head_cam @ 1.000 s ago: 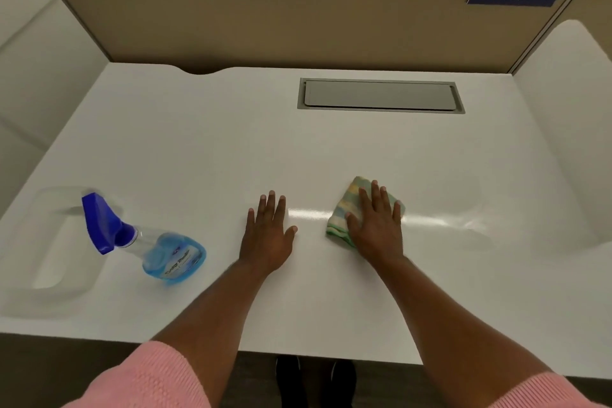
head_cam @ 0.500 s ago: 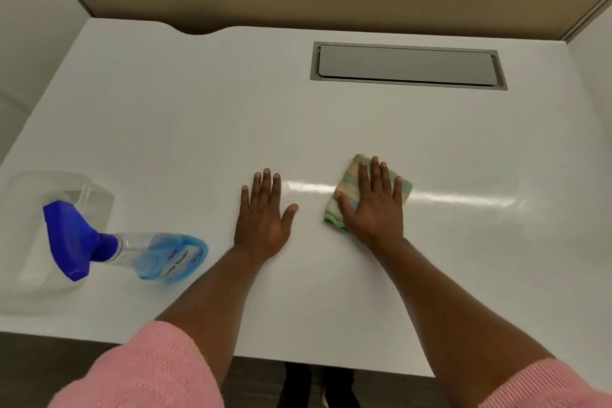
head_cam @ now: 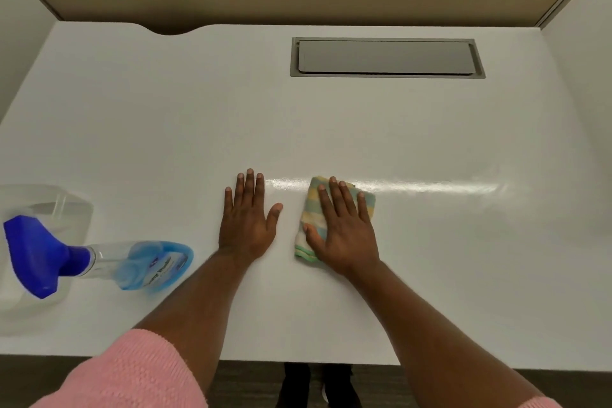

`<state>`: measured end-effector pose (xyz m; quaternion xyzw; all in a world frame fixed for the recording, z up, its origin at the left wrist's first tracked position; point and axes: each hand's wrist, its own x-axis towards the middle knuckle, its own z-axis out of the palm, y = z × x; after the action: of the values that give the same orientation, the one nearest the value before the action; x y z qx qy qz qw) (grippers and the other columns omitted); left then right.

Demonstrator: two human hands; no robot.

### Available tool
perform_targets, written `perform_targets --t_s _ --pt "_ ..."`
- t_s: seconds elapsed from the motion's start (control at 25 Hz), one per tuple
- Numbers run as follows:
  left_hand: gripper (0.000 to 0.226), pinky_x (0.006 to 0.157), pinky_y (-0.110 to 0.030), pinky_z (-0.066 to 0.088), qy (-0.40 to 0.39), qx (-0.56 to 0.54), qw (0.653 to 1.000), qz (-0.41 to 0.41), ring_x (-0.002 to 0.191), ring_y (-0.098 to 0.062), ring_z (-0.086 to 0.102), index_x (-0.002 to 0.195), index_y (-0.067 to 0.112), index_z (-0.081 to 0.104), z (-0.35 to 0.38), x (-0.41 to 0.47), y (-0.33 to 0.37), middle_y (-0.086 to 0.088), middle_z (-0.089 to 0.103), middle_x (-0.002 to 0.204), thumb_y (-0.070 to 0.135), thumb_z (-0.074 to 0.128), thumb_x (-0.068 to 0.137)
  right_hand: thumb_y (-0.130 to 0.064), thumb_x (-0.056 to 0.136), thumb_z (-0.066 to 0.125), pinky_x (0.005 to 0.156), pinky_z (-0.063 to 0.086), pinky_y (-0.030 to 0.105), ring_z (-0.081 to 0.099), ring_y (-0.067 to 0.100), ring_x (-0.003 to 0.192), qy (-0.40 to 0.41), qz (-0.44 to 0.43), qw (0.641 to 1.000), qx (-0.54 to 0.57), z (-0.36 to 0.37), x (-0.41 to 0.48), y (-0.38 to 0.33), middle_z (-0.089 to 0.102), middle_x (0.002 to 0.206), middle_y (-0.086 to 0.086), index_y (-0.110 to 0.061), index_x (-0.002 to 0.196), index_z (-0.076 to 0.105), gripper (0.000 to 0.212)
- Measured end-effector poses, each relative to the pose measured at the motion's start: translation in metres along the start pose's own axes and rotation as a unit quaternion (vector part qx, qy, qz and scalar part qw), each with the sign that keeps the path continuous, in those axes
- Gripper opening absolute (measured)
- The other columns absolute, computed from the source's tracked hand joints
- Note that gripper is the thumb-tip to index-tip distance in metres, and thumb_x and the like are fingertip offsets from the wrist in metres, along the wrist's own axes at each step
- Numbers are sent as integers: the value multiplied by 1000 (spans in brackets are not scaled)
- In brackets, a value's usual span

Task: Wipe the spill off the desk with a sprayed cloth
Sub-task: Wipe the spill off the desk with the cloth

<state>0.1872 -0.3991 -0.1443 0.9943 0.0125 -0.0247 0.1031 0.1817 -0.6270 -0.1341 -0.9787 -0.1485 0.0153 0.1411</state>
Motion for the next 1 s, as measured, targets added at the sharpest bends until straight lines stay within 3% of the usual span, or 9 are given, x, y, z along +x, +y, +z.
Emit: perform_targets --t_s 0.32,0.68,1.0 --pt "77 128 -49 4 -4 -10 1000 -4 158 -25 -1 163 11 9 -2 -2 2 -10 4 171 58 16 102 -64 96 39 127 7 52 6 24 159 23 103 994 -25 -19 -11 73 12 172 8 -16 164 14 87" --pt "76 128 -51 7 -10 4 1000 -7 158 -24 -4 163 11 5 -1 0 2 -10 0 171 57 16 103 -66 96 32 127 3 52 2 24 159 26 171 985 -8 -26 46 89 8 172 7 -18 164 11 85" --pt "75 128 -50 8 6 5 1000 2 158 -26 0 162 10 12 2 1 1 -11 5 171 54 24 103 -65 96 33 127 2 53 5 28 158 16 90 996 5 -9 110 29 11 171 11 -15 163 14 86"
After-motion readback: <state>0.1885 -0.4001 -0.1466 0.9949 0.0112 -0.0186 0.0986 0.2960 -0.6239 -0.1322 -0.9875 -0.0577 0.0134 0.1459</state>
